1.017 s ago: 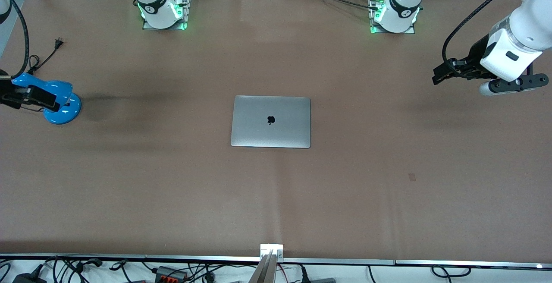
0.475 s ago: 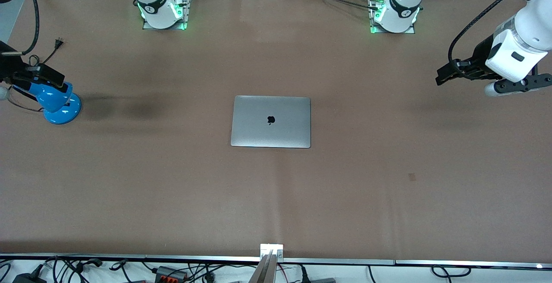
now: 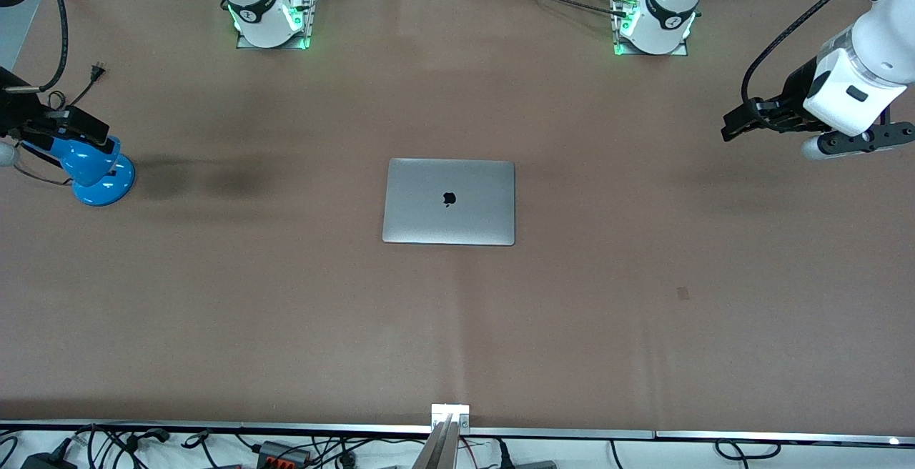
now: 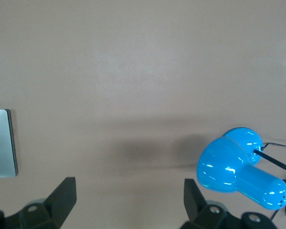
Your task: Close laptop with both arms from behind
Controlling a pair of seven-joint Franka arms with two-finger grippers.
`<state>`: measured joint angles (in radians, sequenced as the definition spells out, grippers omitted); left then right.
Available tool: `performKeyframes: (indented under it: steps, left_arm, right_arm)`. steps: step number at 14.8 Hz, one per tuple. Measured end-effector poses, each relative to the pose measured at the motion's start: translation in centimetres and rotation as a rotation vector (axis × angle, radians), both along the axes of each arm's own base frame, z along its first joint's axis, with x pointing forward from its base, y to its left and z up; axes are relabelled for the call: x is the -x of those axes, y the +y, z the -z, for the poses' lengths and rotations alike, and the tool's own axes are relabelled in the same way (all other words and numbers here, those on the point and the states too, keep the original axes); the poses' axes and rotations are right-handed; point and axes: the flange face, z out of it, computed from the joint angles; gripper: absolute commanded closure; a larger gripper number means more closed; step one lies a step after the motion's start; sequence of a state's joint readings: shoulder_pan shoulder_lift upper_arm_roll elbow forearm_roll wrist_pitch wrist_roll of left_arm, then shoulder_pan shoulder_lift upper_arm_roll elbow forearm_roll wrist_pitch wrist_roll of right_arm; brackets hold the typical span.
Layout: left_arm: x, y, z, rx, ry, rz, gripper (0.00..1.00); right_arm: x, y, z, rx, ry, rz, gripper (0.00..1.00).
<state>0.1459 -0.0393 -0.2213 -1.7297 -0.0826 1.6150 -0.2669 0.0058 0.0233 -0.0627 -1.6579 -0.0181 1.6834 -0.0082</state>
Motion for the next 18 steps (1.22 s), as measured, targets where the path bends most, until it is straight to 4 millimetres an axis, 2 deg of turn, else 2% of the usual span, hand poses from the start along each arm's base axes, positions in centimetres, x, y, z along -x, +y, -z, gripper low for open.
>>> performKeyframes:
  steps: [7, 12, 18]
  left_arm:
    - [0.0, 0.2, 0.0, 0.000, 0.000, -0.003, 0.00]
    - [0.0, 0.3, 0.0, 0.000, 0.001, -0.006, 0.00]
    - [-0.1, 1.0, 0.1, 0.000, 0.004, -0.017, 0.00]
  right_arm:
    - [-0.2, 0.0, 0.5, 0.000, 0.010, 0.000, 0.00]
    - [-0.2, 1.3, 0.5, -0.001, 0.012, -0.022, 0.00]
    - [-0.1, 1.4, 0.5, -0.001, 0.021, -0.024, 0.00]
